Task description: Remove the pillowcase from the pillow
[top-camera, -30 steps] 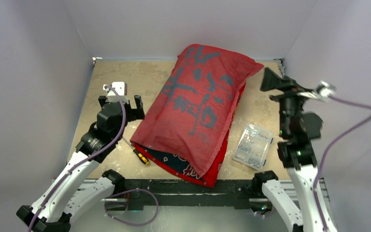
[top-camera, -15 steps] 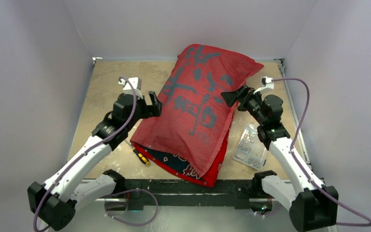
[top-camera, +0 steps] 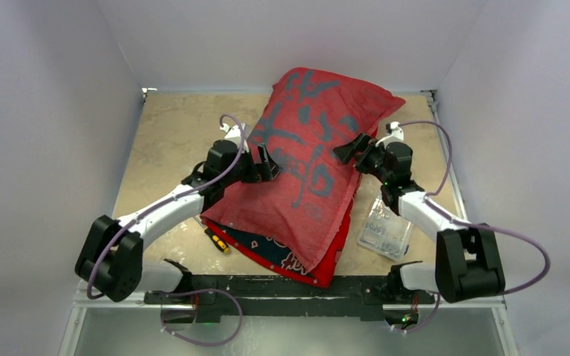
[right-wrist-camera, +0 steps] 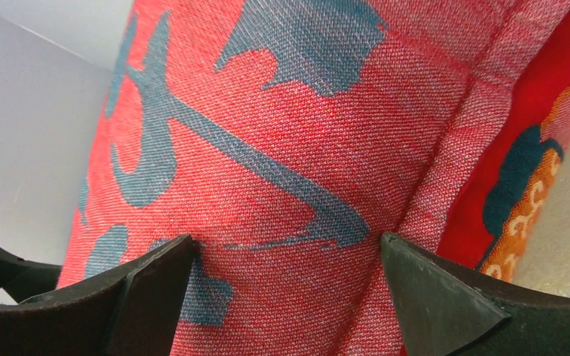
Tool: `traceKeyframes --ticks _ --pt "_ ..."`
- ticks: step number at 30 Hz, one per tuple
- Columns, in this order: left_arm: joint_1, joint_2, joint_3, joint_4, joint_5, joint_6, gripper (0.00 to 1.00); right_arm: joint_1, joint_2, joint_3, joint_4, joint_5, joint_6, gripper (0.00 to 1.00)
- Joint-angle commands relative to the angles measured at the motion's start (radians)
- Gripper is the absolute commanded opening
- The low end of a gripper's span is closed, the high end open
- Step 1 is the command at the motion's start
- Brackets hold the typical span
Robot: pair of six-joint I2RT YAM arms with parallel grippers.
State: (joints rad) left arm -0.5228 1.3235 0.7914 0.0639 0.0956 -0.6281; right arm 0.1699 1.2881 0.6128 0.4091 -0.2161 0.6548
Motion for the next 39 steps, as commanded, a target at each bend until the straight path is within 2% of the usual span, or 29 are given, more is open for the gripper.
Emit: traceKeyframes --ticks 1,3,5,6,8,10,11,12,19,24,28,34,37,39 --pt "-0.015 0.051 -0.054 0.171 0.146 -0.074 0.96 0.0 0.085 -0.015 0.156 -0.029 -0.032 0.99" --pt "-0.044 0.079 -0.065 0.22 0.17 -0.086 0.85 0.0 0.129 -0.011 0.196 -0.087 -0.045 0.95" --pt "-0.068 0.106 -0.065 0.257 0.205 -0.095 0.68 0.0 0.156 -0.004 0.218 -0.118 -0.051 0.82" --pt "-0.078 0.115 -0.062 0.276 0.22 -0.1 0.57 0.0 0.161 0.002 0.222 -0.122 -0.054 0.72" --pt "-0.102 0.117 -0.046 0.29 0.224 -0.097 0.34 0.0 0.155 0.018 0.209 -0.115 -0.067 0.46" --pt "-0.124 0.113 -0.01 0.271 0.211 -0.075 0.14 0.0 0.144 0.053 0.169 -0.084 -0.09 0.15" --pt "-0.132 0.112 0.016 0.253 0.206 -0.058 0.04 0.001 0.136 0.075 0.145 -0.063 -0.104 0.04" --pt "-0.141 0.109 0.045 0.232 0.196 -0.042 0.0 0.001 0.125 0.098 0.119 -0.039 -0.116 0.0" --pt "-0.239 0.04 0.237 0.091 0.069 0.103 0.0 0.034 0.059 0.322 -0.011 0.025 -0.217 0.0" --pt "-0.38 -0.106 0.229 -0.012 -0.226 0.158 0.0 0.143 0.114 0.494 -0.047 0.033 -0.299 0.0" --pt "-0.453 -0.2 0.185 -0.06 -0.4 0.165 0.0 0.249 0.193 0.616 -0.027 0.046 -0.338 0.0" --pt "-0.464 -0.285 0.147 -0.198 -0.611 0.184 0.0 0.325 0.351 0.739 0.082 -0.006 -0.341 0.0" --pt "-0.455 -0.303 0.094 -0.201 -0.751 0.203 0.0 0.35 0.431 0.775 0.152 -0.015 -0.321 0.0" --pt "-0.409 -0.316 0.046 -0.182 -0.8 0.192 0.0 0.36 0.465 0.757 0.232 -0.017 -0.294 0.0"
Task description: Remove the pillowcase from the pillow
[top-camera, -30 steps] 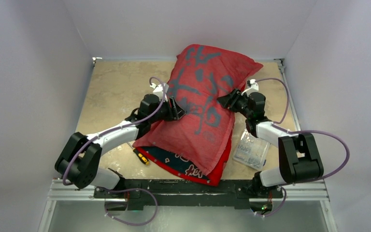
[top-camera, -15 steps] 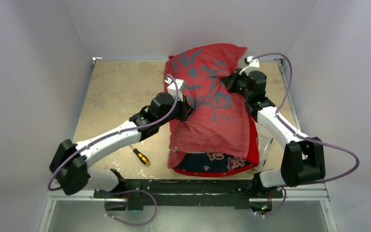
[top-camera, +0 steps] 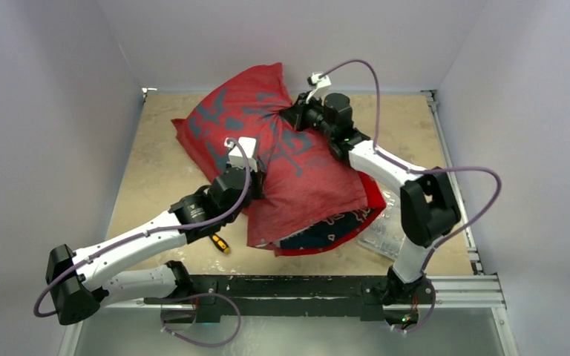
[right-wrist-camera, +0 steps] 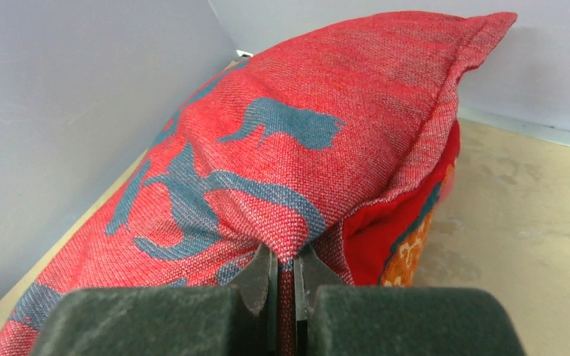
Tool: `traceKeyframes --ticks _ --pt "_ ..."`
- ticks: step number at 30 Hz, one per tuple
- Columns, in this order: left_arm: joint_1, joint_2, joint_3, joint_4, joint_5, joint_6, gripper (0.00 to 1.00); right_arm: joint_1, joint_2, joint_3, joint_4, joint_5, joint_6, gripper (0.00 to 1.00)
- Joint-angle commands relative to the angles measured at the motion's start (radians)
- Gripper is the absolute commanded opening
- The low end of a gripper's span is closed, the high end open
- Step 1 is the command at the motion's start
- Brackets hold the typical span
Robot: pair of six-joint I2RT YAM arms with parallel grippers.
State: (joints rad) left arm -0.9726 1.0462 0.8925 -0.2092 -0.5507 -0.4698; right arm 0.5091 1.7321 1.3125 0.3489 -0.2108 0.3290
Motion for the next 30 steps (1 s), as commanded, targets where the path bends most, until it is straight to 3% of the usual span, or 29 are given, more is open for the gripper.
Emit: traceKeyframes --ticks 1,5,8,14,17,19,23,28,29,30 --pt "0.08 -0.044 -0.078 0.1 -0.15 0.017 0.0 0.022 0.044 0.054 0.329 -0.028 0.047 0.0" --pt "0.228 -0.049 -0.171 0.186 -0.16 -0.028 0.0 0.023 0.188 0.154 0.342 -0.069 0.085 0.0" --pt "0.271 -0.006 -0.186 0.258 -0.219 -0.032 0.0 0.028 0.293 0.281 0.306 -0.073 0.091 0.0" --pt "0.328 0.096 -0.111 0.284 -0.124 -0.021 0.0 0.029 0.419 0.496 0.201 -0.038 0.096 0.01" --pt "0.329 0.111 -0.105 0.265 -0.076 -0.024 0.0 0.03 0.423 0.503 0.154 -0.02 0.085 0.21" --pt "0.329 0.09 -0.119 0.257 -0.034 -0.022 0.1 0.028 0.389 0.45 0.156 0.011 0.077 0.43" --pt "0.33 0.034 -0.091 0.159 0.04 0.012 0.44 0.028 0.268 0.312 0.164 0.078 0.076 0.73" --pt "0.328 -0.01 0.012 -0.037 0.114 0.024 0.59 0.028 0.042 0.097 0.17 0.157 0.083 0.96" --pt "0.327 -0.029 0.019 -0.047 0.139 0.024 0.65 0.028 -0.024 0.049 0.17 0.165 0.087 0.99" --pt "0.329 -0.046 0.024 -0.055 0.165 0.023 0.8 0.029 -0.07 0.005 0.166 0.17 0.089 0.99"
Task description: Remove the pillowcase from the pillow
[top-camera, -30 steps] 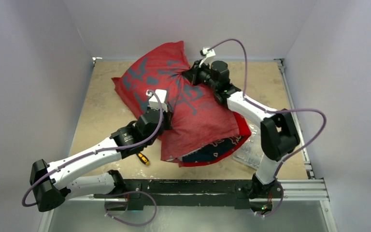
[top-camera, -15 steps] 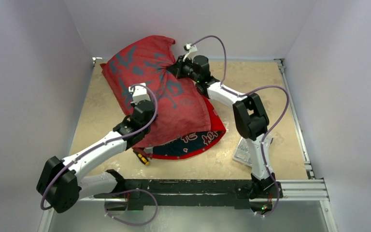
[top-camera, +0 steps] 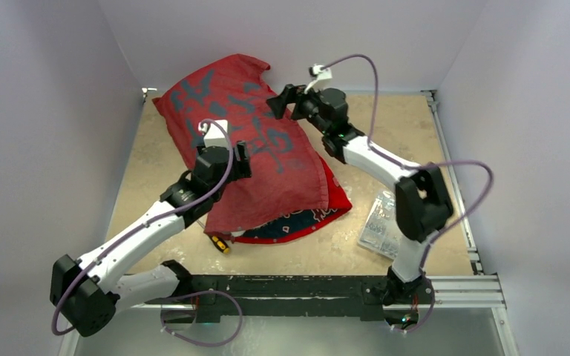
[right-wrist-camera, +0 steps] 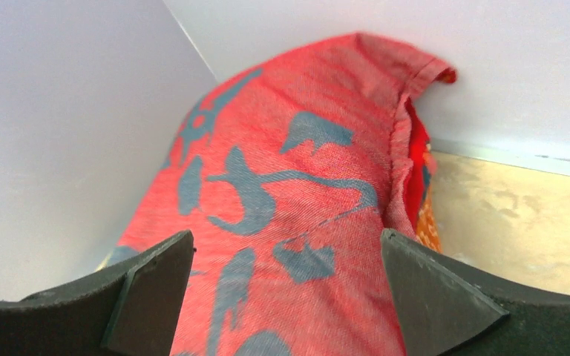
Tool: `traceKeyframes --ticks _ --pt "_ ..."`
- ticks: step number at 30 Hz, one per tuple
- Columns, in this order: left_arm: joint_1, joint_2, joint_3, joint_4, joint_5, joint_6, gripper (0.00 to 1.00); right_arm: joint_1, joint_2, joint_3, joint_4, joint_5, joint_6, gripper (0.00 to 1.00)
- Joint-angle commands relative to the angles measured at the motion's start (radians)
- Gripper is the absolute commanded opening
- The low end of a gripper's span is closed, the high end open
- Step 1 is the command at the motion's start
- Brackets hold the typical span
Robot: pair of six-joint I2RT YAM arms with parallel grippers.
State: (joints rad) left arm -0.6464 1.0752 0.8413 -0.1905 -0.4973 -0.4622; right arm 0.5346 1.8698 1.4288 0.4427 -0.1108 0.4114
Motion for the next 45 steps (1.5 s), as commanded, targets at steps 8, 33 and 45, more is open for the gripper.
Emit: traceKeyframes --ticks 8,33,45 --pt "0.001 -0.136 0.128 -0.232 0.234 0.03 0.95 0.004 -0.53 -0.408 -0.078 0.02 -0.031 0.99" --pt "0.002 -0.319 -0.014 -0.317 0.244 0.083 0.95 0.004 -0.75 -0.813 -0.352 0.112 0.364 0.79" --pt "0.002 -0.323 -0.028 -0.329 0.23 0.095 0.95 0.004 -0.667 -0.794 -0.311 0.107 0.345 0.02"
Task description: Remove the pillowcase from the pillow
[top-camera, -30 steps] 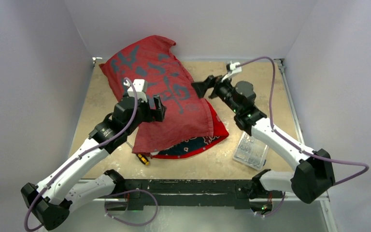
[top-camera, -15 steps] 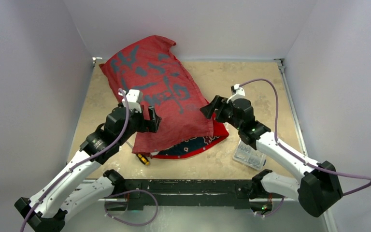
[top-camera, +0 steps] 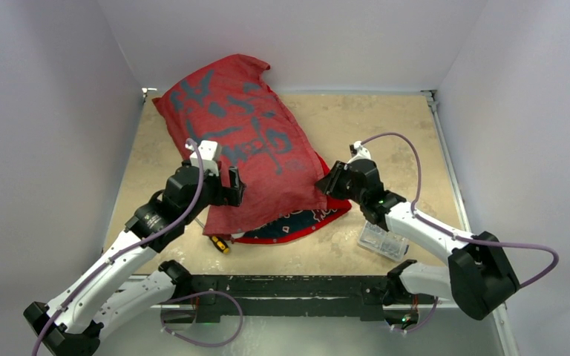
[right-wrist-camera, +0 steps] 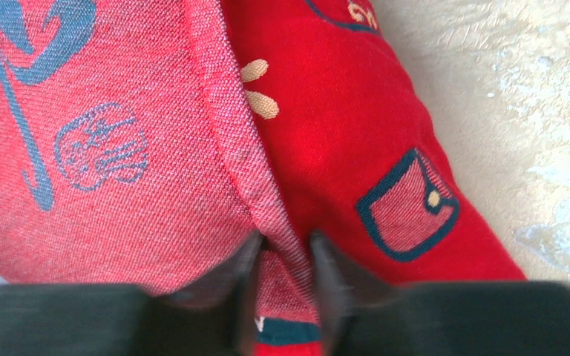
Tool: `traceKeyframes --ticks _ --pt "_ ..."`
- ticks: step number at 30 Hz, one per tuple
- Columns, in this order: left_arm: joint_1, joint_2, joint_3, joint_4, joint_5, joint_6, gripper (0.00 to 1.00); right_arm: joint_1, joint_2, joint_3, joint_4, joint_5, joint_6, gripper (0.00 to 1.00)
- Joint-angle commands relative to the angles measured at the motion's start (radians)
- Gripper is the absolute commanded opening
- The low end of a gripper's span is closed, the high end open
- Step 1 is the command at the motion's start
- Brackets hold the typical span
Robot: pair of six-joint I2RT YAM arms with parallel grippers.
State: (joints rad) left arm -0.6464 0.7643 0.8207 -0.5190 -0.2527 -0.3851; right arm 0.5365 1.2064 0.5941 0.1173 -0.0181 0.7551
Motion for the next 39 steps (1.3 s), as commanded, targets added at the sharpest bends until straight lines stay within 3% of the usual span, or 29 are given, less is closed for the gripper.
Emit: traceKeyframes --ticks 1,7,17,23,28,32,33,35,36,39 --pt "0.002 -0.013 -0.007 -0.001 -0.014 0.017 0.95 0.002 -0.01 0.056 0.0 0.036 0.003 0.0" --pt "0.002 -0.016 -0.007 -0.001 -0.02 0.02 0.95 0.002 -0.019 0.187 -0.076 0.203 0.01 0.0" --pt "0.002 -0.017 -0.025 -0.006 -0.018 0.015 0.95 -0.03 0.14 0.468 -0.079 0.481 -0.102 0.0" --pt "0.003 -0.019 -0.03 -0.002 -0.009 0.011 0.95 -0.197 0.244 0.46 0.065 0.333 -0.192 0.0" --pt "0.003 -0.003 -0.032 0.003 0.011 0.01 0.95 -0.226 0.39 0.455 0.189 0.225 -0.238 0.1" --pt "0.003 0.006 -0.036 0.0 0.024 0.012 0.94 -0.239 0.535 0.506 0.153 0.202 -0.217 0.09" --pt "0.002 0.007 -0.038 0.001 0.025 0.012 0.94 -0.24 0.528 0.498 0.165 0.186 -0.214 0.14" --pt "0.002 0.011 -0.04 0.002 0.029 0.012 0.94 -0.239 0.486 0.479 0.181 0.177 -0.209 0.47" --pt "0.002 0.015 -0.039 0.003 0.032 0.012 0.94 -0.239 0.462 0.475 0.176 0.182 -0.21 0.6" --pt "0.004 0.027 -0.036 0.004 0.045 0.012 0.94 -0.239 0.393 0.476 0.142 0.188 -0.218 0.84"
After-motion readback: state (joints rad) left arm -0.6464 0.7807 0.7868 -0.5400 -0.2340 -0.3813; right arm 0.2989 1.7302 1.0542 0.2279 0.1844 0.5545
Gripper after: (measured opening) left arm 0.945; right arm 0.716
